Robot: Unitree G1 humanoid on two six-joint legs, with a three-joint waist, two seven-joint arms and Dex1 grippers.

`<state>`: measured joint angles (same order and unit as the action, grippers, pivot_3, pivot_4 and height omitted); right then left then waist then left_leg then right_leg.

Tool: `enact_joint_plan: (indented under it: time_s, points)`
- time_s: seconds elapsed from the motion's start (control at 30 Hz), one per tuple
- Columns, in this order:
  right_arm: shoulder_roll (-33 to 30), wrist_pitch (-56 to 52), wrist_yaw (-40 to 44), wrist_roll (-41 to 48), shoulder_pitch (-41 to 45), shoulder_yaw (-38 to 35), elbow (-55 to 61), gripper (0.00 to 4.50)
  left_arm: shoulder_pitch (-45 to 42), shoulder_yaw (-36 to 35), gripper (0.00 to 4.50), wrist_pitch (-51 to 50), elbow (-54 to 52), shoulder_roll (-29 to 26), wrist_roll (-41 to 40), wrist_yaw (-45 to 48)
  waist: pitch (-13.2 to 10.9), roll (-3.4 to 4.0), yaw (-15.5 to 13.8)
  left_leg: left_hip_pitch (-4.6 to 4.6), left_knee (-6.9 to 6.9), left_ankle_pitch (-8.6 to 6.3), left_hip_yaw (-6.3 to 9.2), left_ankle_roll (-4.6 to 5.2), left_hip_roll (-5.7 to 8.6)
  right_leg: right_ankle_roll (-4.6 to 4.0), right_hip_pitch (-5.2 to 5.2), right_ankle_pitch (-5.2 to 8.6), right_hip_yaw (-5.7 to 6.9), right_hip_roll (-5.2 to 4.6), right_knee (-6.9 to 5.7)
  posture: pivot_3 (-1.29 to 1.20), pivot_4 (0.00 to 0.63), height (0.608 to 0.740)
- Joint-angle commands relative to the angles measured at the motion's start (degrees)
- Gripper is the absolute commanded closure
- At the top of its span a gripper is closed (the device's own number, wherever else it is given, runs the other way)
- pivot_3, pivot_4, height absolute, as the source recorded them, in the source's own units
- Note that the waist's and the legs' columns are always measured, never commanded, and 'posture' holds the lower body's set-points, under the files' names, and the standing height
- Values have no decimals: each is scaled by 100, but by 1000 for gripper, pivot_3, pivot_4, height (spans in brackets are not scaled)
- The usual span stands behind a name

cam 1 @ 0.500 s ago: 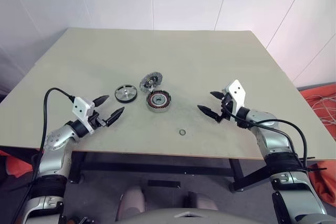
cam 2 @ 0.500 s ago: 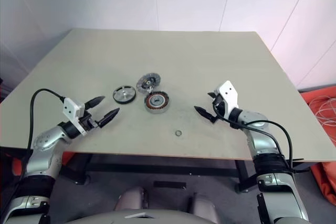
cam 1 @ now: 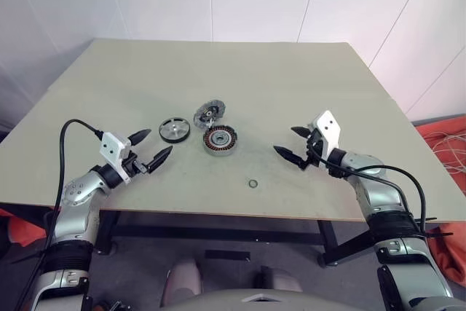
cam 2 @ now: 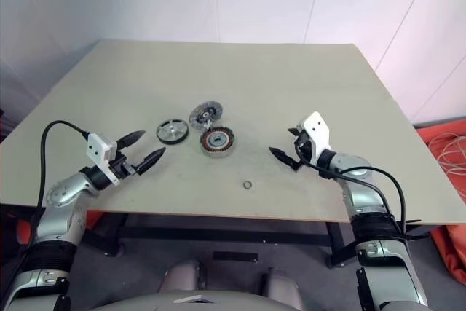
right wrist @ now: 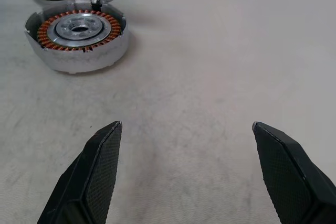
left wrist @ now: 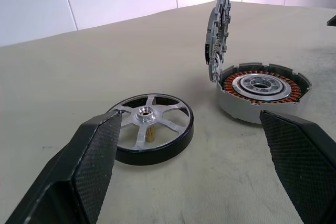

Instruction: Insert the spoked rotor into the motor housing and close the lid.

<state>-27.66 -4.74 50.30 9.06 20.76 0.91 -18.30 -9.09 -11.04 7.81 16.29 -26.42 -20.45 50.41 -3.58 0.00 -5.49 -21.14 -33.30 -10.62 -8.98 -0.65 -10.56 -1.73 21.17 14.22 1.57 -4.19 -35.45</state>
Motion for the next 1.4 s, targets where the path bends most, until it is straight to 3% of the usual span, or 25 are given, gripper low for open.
enact_joint_plan:
  time_s: [0.03, 0.3, 0.6, 0.73, 1.0, 1.2, 1.3, 1.4]
  points:
    - [-168, -391, 342, 59, 340, 287, 911, 0, -121, -125, 19, 123, -60, -92, -66, 9, -1, 1, 9, 0, 0, 0, 0, 0, 0, 0, 0, 0, 0, 0, 0, 0, 0, 740]
    - [-330, -1376, 998, -230, 1276, 1262, 1419, 0, 102, -130, 19, 75, -248, -83, -131, 49, 0, 0, -11, 4, -1, 1, -1, -1, -5, 0, -1, 0, -1, 1, -5, 0, 0, 740]
    - [-193, -1399, 2155, -829, 2832, 2437, 546, 0, 410, -148, 19, 5, -576, -44, -194, -70, 0, 0, 6, 4, -1, 3, -5, -5, -12, -10, 8, 6, 0, 2, -23, 0, 0, 740]
    - [25, -1346, 2081, -1753, 3380, 3182, 56, 0, 464, -128, 19, 16, -642, 15, -183, -161, 0, -1, 9, -2, -2, 2, -7, -4, -11, -11, 11, 6, -1, 2, -22, 0, 0, 740]
    - [635, -1391, 2207, -2615, 3836, 3956, -736, 0, 429, -85, 19, 29, -674, 88, -150, -256, -1, -2, 10, -4, -2, 4, -7, -7, -12, -13, 17, 7, -1, 2, -27, 0, 0, 740]
    - [659, -1219, 2405, -2813, 3926, 3989, -914, 0, 437, -102, 19, 35, -679, 77, -157, -271, -2, -4, 13, -3, -2, 4, -6, -8, -11, -13, 15, 7, -1, 2, -28, 0, 0, 740]
    - [724, -1148, 2472, -2907, 3954, 4028, -1019, 591, 393, -84, 0, 40, -658, 95, -142, -295, -2, -4, 15, -2, -2, 6, -7, -10, -14, -14, 18, 8, -1, 5, -31, 0, 0, 740]
    - [843, -1106, 2435, -2974, 3982, 4013, -1132, 1600, 370, -81, 0, 44, -649, 100, -139, -302, -2, -4, 17, -2, -2, 6, -7, -10, -14, -14, 17, 8, -1, 4, -31, 0, 0, 740]
